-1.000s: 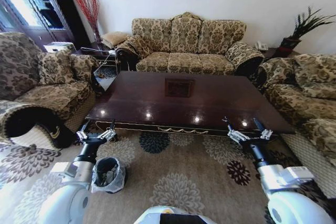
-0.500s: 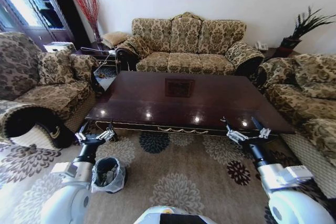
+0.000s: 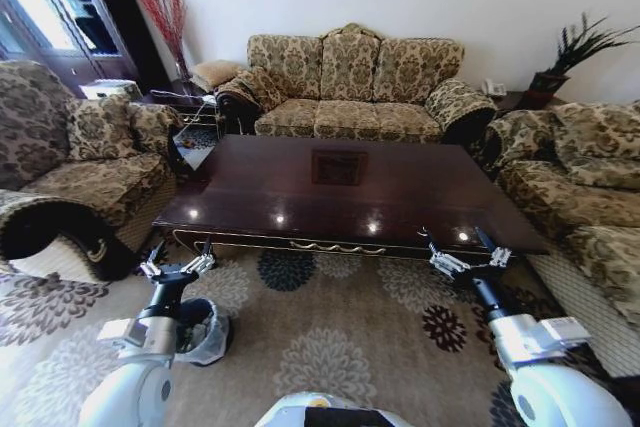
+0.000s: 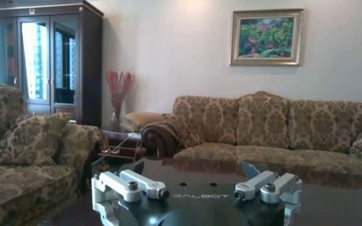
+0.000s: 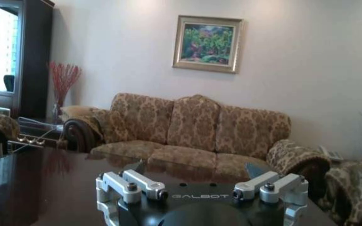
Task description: Move to the front of the table and place the trash on the table into the trash bin.
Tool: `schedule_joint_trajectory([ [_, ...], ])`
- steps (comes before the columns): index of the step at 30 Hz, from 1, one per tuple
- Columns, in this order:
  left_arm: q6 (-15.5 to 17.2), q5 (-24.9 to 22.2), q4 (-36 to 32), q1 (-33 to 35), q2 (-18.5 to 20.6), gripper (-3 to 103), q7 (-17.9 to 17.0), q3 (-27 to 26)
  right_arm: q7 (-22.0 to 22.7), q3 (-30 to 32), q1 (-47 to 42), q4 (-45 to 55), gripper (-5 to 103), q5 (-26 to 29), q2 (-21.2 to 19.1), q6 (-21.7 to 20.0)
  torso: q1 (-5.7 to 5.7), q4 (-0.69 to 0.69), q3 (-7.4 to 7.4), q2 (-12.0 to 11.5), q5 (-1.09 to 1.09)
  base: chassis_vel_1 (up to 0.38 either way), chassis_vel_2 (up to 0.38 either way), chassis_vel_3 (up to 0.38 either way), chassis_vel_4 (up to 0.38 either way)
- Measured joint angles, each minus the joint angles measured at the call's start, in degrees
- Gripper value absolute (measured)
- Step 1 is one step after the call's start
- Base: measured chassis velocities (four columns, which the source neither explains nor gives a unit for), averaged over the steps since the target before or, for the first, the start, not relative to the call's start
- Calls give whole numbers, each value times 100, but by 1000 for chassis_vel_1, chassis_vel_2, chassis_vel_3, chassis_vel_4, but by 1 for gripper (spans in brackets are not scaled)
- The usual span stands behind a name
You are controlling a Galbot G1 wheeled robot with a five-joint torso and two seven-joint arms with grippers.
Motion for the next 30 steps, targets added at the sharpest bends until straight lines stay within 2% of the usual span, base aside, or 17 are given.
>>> schedule_joint_trajectory([
  [12, -1, -5, 2, 0, 5, 100, 1, 0, 0, 0, 1, -1, 100, 4, -1, 3, 1, 0, 1, 0, 0, -213, -218, 215, 214],
  [15, -1, -6, 1, 0, 5, 100, 2, 1, 1, 0, 1, -1, 100, 4, -1, 3, 1, 0, 0, 0, 3, -95, -64, 50, 58],
  [19, -1, -7, 2, 0, 9, 100, 2, -1, 1, -2, 1, -1, 100, 4, -1, 3, 0, 0, 0, 0, -9, 0, 0, 0, 0],
  [30, 0, -8, 1, -1, 10, 100, 1, 0, 4, -1, 1, 1, 100, 4, 0, 3, 0, 0, 0, 0, 1, 0, 0, 0, 0],
])
